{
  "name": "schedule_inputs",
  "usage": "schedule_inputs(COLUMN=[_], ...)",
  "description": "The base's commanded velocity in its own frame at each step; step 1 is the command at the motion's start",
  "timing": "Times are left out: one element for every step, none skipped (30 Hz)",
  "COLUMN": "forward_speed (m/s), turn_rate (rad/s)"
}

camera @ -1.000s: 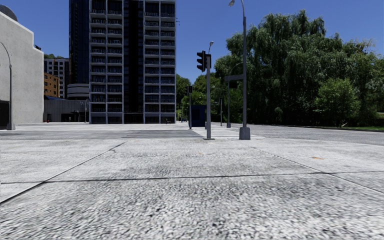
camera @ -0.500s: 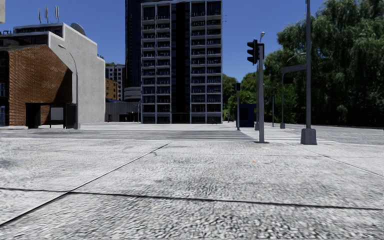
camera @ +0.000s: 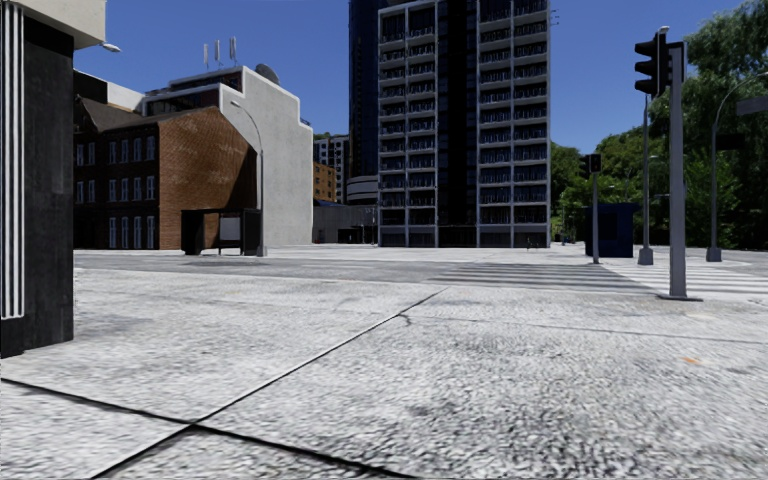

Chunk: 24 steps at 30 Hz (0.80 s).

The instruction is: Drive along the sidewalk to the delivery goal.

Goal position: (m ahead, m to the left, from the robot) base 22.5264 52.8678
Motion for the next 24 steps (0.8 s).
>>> schedule_inputs(forward_speed=[1.47, 1.47, 1.47, 1.47, 1.47, 1.47, 1.47, 1.47, 1.47, 1.47, 1.47, 1.47, 1.47, 1.47, 1.47, 1.47, 1.47, 1.47, 1.47, 1.47, 1.47, 1.47, 1.47, 1.47], turn_rate=[0.0, 0.0, 0.0, 0.0, 0.0, 0.0, 0.0, 0.0, 0.0, 0.0, 0.0, 0.0, 0.0, 0.0, 0.0, 0.0, 0.0, 0.0, 0.0, 0.0, 0.0, 0.0, 0.0, 0.0])
